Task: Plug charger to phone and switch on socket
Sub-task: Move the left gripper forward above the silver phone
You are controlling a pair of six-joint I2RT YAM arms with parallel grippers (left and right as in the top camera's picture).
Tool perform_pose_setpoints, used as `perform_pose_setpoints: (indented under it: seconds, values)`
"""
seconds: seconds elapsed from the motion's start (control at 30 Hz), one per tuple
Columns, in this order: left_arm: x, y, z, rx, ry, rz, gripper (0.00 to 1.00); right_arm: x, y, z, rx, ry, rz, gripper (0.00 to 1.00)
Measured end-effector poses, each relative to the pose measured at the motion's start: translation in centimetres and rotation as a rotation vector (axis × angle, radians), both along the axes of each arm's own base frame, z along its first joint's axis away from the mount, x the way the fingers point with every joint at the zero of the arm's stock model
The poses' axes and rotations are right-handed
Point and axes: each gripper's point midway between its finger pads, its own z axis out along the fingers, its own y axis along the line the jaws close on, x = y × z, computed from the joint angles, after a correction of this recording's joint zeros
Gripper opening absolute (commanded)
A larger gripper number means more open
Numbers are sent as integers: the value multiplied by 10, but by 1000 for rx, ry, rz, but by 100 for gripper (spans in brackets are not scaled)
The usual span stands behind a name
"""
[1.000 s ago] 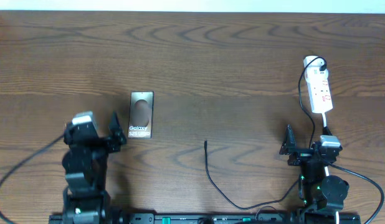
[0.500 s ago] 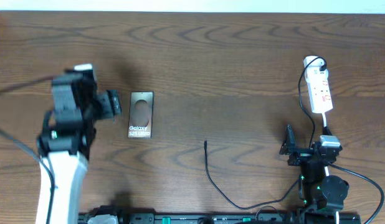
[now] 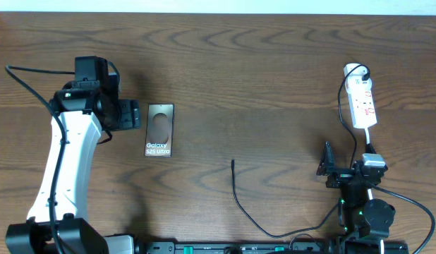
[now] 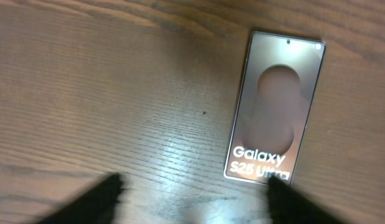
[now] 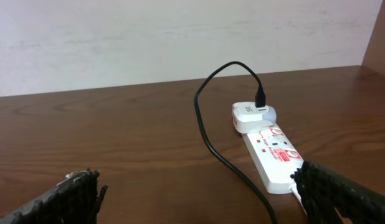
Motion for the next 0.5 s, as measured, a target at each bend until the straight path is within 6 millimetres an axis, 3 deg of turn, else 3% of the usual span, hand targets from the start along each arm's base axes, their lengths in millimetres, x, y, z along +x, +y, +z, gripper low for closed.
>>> perform_pose_setpoints:
  seconds: [0.03,0.07,0.1,0.13,0.5]
  values:
    - [0,0,-1,0,2,0,8,0,0,0,0,0,0,99]
    - [0,0,-1,0,3,1,34,0,0,0,0,0,0,99]
    - [0,0,-1,0,2,1,83,0,0,0,0,0,0,99]
    - [0,0,-1,1,3,-4,98,0,0,0,0,0,0,99]
    - [0,-2,-1,-12,3,-5,98,0,0,0,0,0,0,99]
